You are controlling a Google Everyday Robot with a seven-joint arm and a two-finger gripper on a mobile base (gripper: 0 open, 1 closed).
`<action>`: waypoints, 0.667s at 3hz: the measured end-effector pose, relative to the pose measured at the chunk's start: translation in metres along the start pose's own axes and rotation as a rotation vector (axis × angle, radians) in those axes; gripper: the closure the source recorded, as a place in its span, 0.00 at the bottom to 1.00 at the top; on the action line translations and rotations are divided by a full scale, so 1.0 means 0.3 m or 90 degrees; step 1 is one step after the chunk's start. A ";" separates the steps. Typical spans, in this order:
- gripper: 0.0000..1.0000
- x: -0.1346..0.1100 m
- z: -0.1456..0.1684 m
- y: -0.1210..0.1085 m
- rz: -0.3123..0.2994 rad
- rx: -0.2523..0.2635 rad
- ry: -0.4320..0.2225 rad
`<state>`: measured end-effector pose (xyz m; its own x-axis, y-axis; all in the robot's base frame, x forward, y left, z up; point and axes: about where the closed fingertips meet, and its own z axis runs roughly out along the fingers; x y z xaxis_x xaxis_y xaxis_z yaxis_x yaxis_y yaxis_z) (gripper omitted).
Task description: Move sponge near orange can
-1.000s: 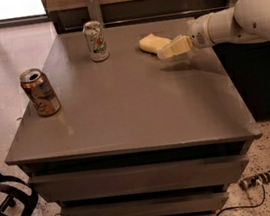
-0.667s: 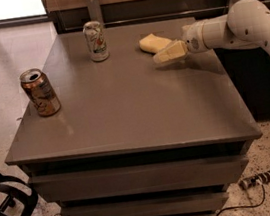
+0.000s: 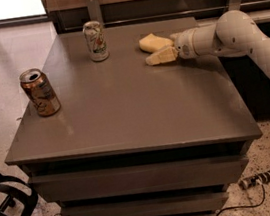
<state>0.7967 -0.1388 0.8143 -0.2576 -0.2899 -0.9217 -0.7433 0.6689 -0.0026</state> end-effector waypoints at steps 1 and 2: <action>0.41 0.002 0.009 0.007 0.000 -0.003 0.001; 0.64 0.003 0.016 0.011 0.000 -0.005 0.002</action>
Offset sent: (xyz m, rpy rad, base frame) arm 0.0001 0.0025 -0.0013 -0.0001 0.0022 0.0036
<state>0.7970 -0.1334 0.8117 -0.2592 -0.2915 -0.9208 -0.7484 0.6633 0.0007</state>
